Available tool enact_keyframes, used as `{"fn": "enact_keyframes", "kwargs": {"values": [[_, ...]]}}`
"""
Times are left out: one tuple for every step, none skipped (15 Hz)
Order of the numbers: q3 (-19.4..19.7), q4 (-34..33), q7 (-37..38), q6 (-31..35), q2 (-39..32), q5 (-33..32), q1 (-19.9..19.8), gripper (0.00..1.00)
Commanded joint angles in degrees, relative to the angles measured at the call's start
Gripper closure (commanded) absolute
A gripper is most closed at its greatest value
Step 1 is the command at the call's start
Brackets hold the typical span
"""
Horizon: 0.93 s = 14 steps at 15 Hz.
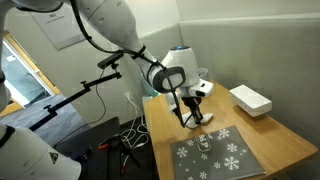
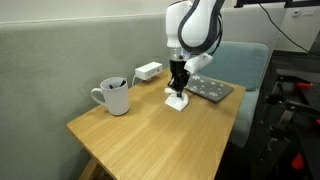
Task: Wipe the counter with the white cloth, then unfold the gray cloth
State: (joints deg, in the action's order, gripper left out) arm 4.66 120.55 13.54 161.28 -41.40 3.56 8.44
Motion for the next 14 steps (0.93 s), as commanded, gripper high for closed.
{"fn": "enact_keyframes", "kwargs": {"values": [[0.97,4.73,1.56,-0.51,3.66,1.0,-1.37,0.99],[0.79,5.11,1.18,-0.91,3.95,0.87,-1.69,0.99],[0.15,5.35,0.52,-1.3,4.13,0.91,-2.27,0.99],[-0.51,5.55,0.02,-1.71,4.35,0.79,-2.4,0.99],[-1.05,5.8,-0.26,-1.9,4.55,0.71,-2.37,0.99],[-1.98,5.95,-0.82,-2.15,4.72,0.62,-2.35,0.99],[-2.98,5.91,-1.4,-2.35,4.74,0.57,-2.37,0.99],[-3.84,5.75,-1.75,-2.55,4.72,0.41,-2.08,0.99],[-4.85,5.53,-2.21,-2.57,4.59,0.39,-2.04,0.99],[-5.8,5.19,-2.85,-2.85,4.39,0.28,-1.87,0.99],[-6.54,4.77,-3.1,-3.23,4.17,0.09,-1.4,0.99],[-7.46,4.55,-3.65,-3.4,4.01,0.02,-1.26,0.99],[-8.15,4.09,-4.18,-3.8,3.77,-0.25,-0.76,0.99],[-8.61,3.72,-4.57,-4.15,3.63,-0.62,-0.14,0.99]]}}
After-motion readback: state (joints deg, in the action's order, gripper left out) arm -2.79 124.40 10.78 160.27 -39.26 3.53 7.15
